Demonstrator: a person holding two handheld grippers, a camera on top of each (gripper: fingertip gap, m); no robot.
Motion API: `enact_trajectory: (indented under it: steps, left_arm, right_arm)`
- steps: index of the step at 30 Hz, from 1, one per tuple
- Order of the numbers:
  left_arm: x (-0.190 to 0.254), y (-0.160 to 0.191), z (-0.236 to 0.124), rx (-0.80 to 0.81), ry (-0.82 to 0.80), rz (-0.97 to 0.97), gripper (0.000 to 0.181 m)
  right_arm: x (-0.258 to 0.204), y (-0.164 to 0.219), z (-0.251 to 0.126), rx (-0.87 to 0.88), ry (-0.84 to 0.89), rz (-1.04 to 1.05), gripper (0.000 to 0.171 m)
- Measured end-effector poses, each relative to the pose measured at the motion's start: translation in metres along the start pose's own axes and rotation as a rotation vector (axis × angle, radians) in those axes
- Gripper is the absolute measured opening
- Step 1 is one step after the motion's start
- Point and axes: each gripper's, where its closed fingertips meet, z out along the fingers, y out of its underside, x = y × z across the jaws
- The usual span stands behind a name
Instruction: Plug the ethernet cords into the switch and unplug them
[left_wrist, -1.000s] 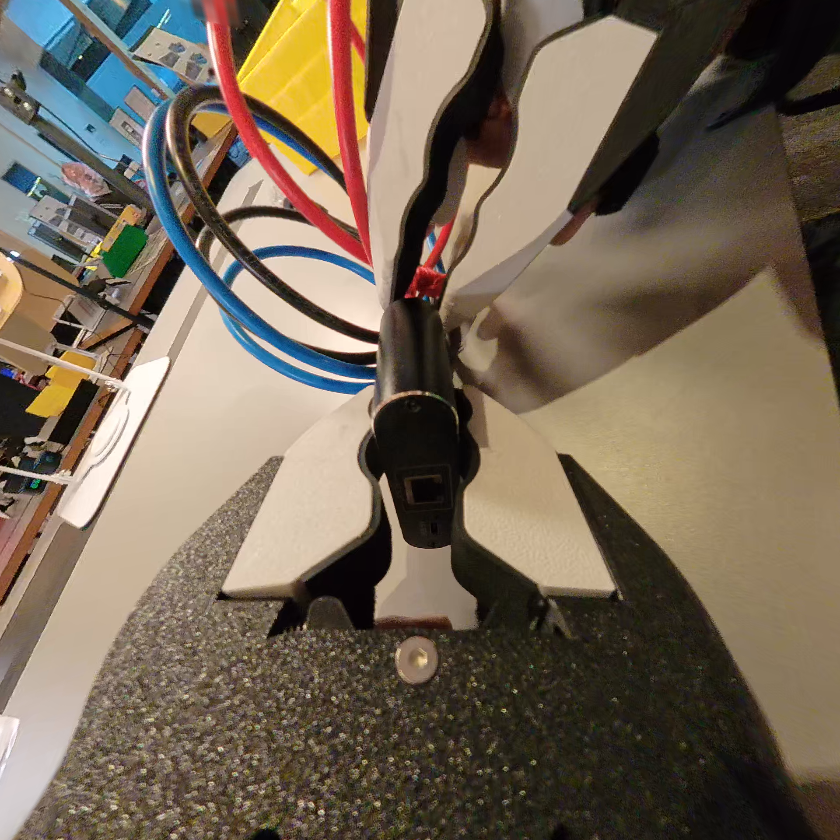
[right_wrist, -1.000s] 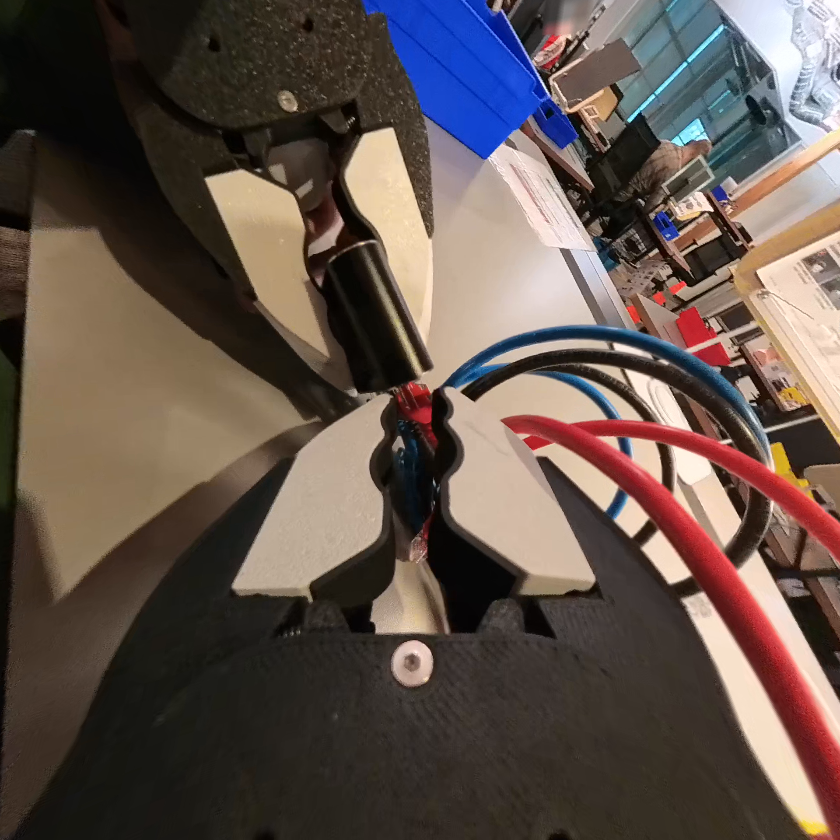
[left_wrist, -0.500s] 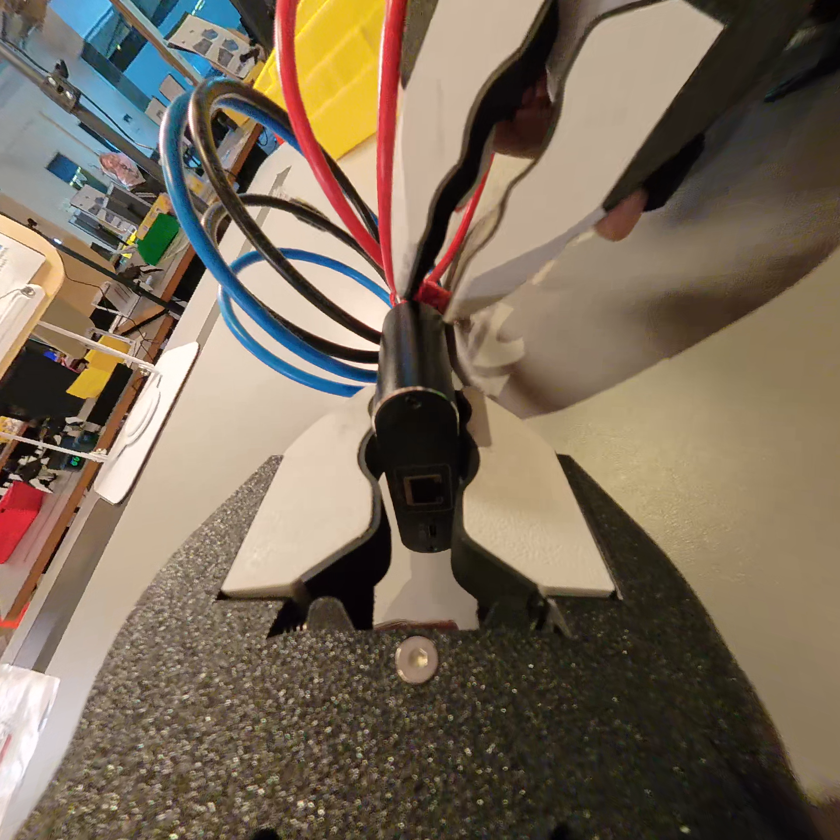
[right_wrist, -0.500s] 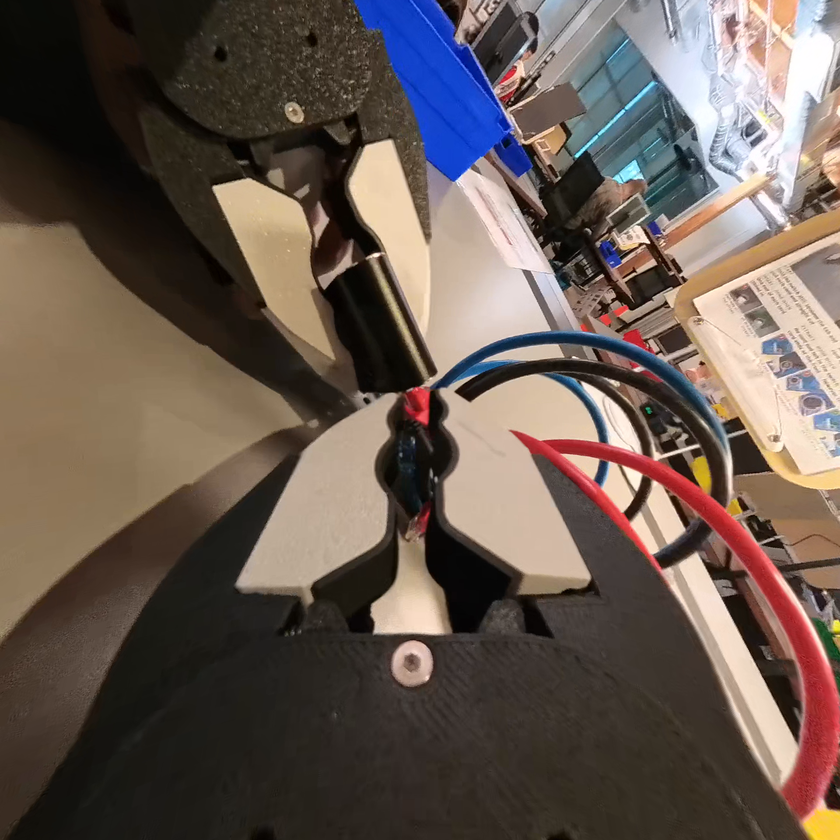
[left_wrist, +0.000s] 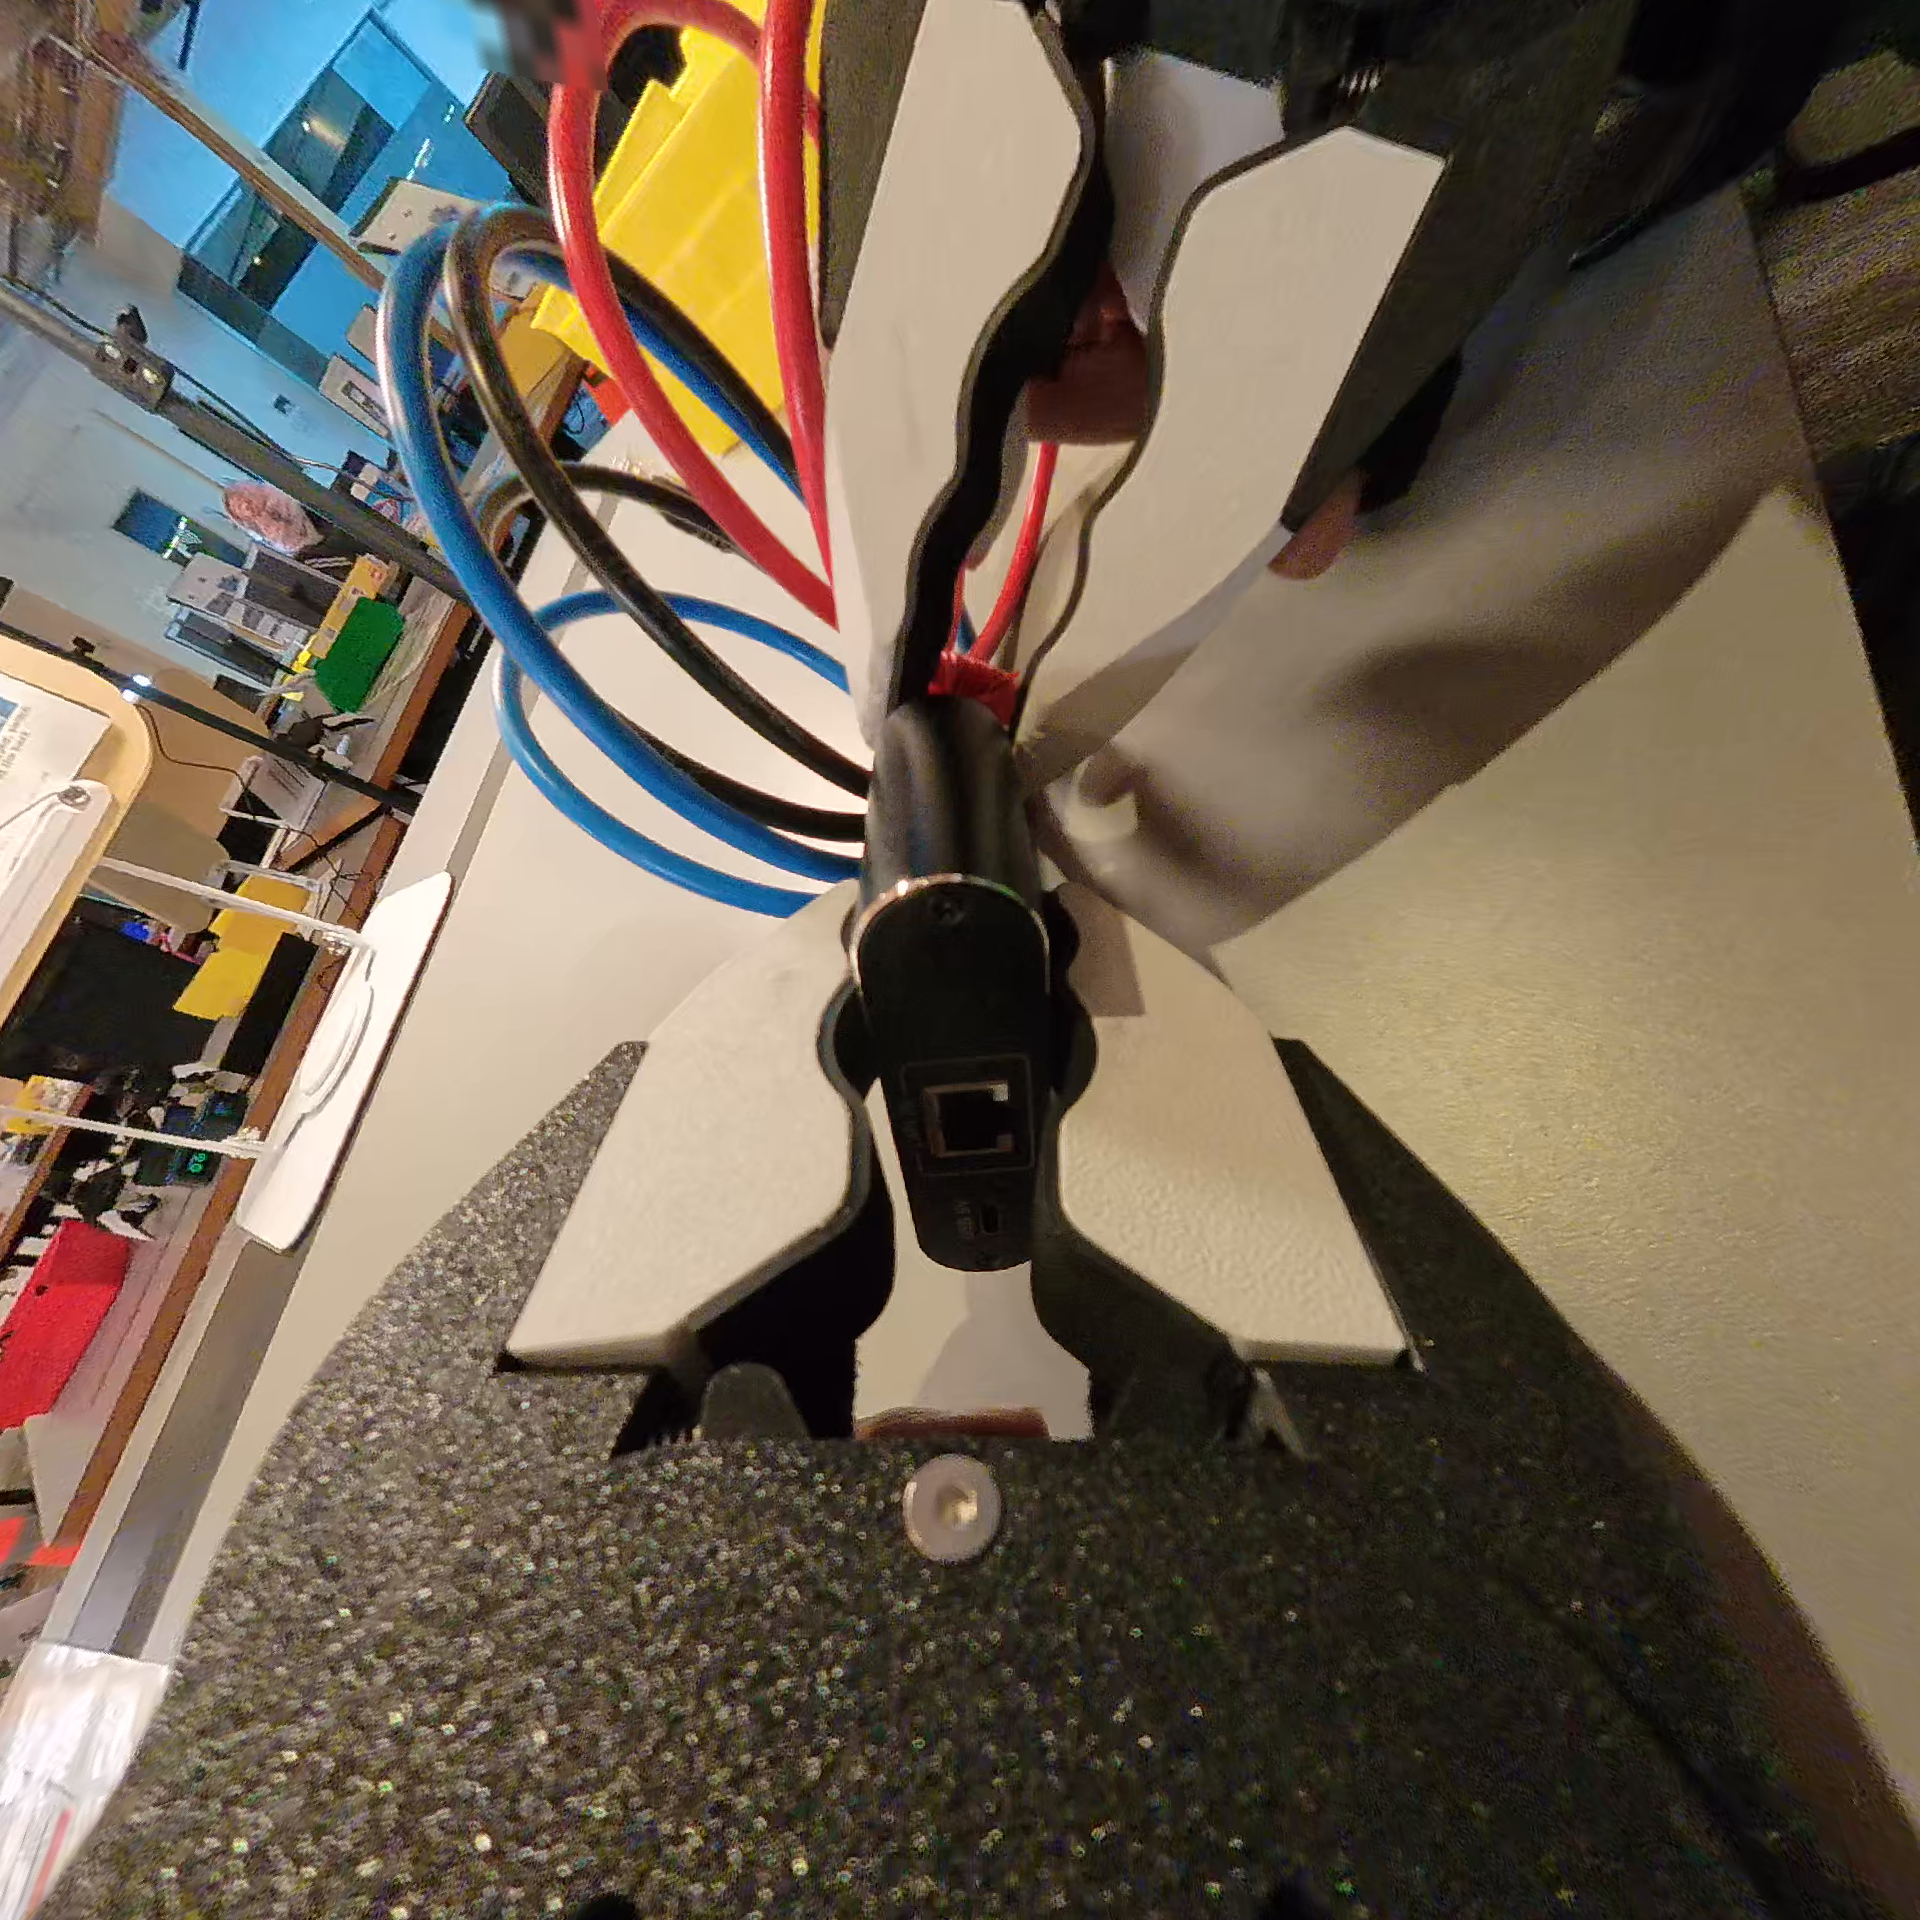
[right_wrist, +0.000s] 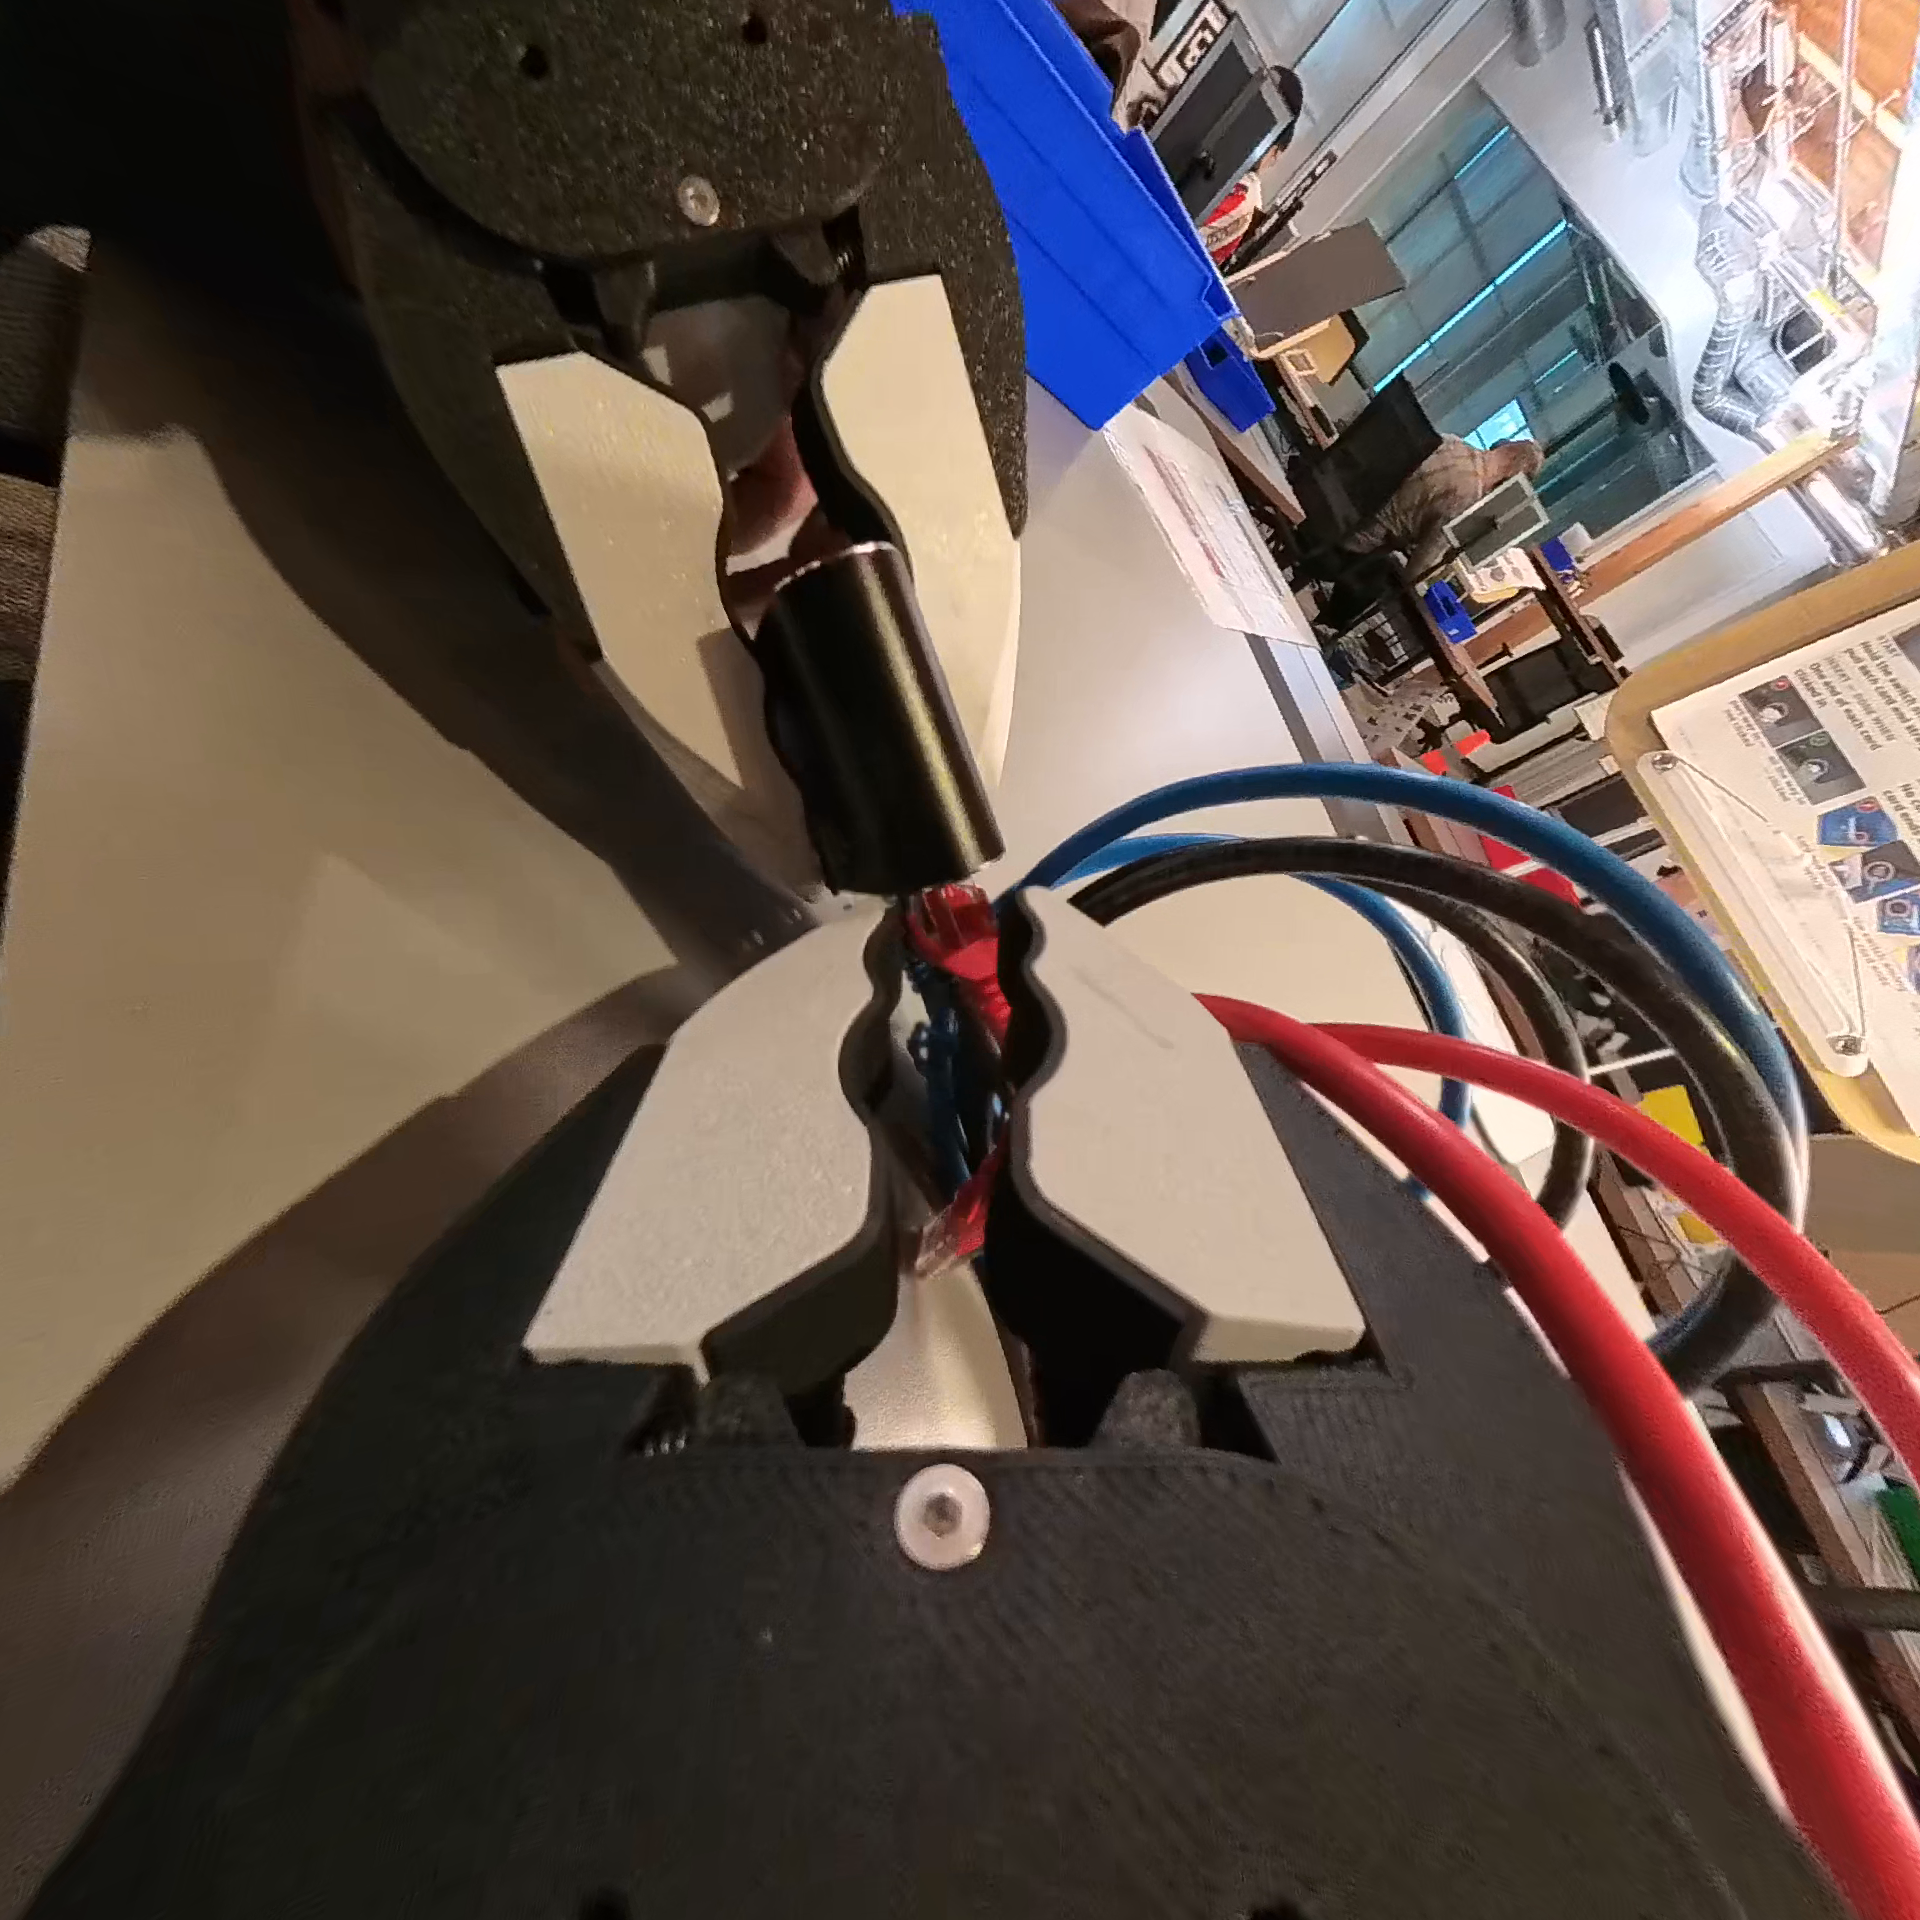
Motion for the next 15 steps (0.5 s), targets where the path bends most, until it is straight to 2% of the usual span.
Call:
enact_trajectory:
  steps: [1,15]
  left_arm:
    - [0.0,0.0001,0.0,0.0,-0.002,0.003,0.029]
    - [0.0001,-0.0017,0.0002,0.011,0.003,-0.008,0.028]
  right_arm:
    - [0.0002,0.0001,0.0002,-0.001,0.0,0.0,0.017]
    - [0.0,0.0012,-0.0034,0.004,-0.011,-0.023,0.018]
